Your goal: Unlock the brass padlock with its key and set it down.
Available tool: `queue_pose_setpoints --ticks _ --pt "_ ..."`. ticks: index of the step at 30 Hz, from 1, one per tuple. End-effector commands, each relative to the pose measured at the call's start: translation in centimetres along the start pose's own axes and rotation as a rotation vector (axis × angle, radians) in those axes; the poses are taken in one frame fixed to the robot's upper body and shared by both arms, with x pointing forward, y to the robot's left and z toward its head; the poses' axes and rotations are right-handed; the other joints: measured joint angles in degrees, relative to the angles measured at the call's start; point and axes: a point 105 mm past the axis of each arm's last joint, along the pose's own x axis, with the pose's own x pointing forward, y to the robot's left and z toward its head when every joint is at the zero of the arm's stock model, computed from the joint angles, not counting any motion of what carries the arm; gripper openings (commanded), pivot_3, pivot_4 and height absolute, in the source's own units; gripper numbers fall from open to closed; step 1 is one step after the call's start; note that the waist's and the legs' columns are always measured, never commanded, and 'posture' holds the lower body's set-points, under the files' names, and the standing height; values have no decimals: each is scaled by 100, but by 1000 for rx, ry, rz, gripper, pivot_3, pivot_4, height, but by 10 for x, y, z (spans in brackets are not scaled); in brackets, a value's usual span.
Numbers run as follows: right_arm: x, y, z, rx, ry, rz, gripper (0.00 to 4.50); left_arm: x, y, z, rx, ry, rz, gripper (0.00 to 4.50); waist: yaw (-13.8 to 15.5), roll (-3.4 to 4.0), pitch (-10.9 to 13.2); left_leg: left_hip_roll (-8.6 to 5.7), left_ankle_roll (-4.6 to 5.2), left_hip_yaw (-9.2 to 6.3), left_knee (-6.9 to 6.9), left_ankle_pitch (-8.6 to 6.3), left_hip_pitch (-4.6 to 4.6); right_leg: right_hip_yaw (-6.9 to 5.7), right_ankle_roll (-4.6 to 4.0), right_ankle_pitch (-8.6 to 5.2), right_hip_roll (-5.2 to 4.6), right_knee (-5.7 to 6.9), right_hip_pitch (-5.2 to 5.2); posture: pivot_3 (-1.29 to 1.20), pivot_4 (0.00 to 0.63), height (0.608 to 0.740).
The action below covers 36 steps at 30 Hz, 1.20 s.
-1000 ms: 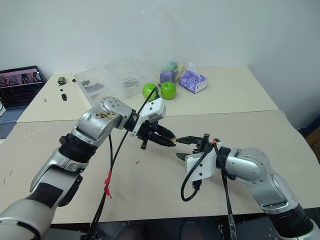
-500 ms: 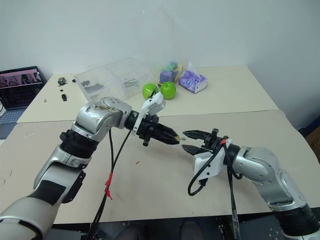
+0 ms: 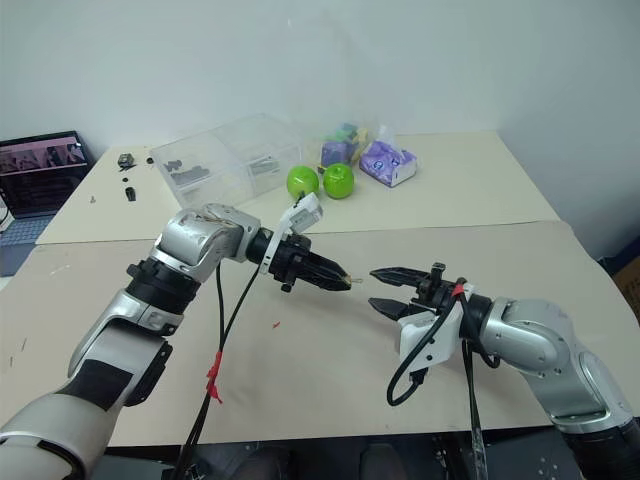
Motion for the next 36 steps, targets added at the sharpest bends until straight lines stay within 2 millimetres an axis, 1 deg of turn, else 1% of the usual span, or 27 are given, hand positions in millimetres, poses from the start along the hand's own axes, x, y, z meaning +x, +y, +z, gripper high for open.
queue_pose_setpoints --ticks 1,8,13,18,27,28,30,31,33,34,36 --pt "0 -8 14 -24 -58 -32 2531 0 -12 18 143 33 -13 813 0 0 0 0 0 0 0 0 -1 0 0 0 0 0 0 0 150 740" --pt "3 -9 13 -32 -72 -35 2531 9 -27 15 129 38 -70 813 -8 -6 4 2 0 1 0 0 2 1 0 0 1 2 0 0 150 740" --pt "4 -8 14 -37 -81 -43 2531 11 -35 11 124 53 -95 813 -10 -5 3 2 0 1 0 0 3 1 0 0 1 3 0 0 150 740" --pt "5 -8 19 -31 -96 -53 2531 13 -36 8 126 64 -93 813 0 -5 3 2 0 1 1 0 2 1 0 0 1 2 0 0 150 740" --pt "6 -8 24 -25 -111 -59 2531 15 -32 10 143 66 -85 813 0 -4 3 1 0 1 0 0 2 1 -1 -1 1 2 0 0 150 740" --pt "6 -8 24 -24 -112 -61 2004 15 -32 11 143 64 -83 813 2 -4 3 1 0 1 1 0 2 1 -1 -1 1 2 0 0 150 740" --pt "7 -8 24 -22 -113 -63 1350 16 -31 11 143 62 -82 813 4 -4 2 1 0 1 0 0 2 1 -1 -1 1 2 1 0 150 740" --pt "8 -7 24 -22 -113 -64 1109 16 -32 11 144 62 -83 813 3 -4 2 1 0 1 0 0 2 1 -1 -1 1 2 1 0 150 740" --pt "9 -6 24 -19 -112 -64 365 16 -32 12 143 60 -84 813 -6 -4 2 1 0 1 0 0 2 1 -1 -1 1 2 0 0 150 740" --pt "9 -6 23 -18 -111 -65 144 17 -32 13 144 59 -84 813 -6 -4 2 1 0 1 0 0 3 1 -1 -1 1 2 0 0 150 740" --pt "10 -5 23 -18 -110 -68 137 17 -32 14 143 55 -85 813 -1 -4 2 2 0 1 0 0 3 1 -1 -1 1 2 0 0 150 740"
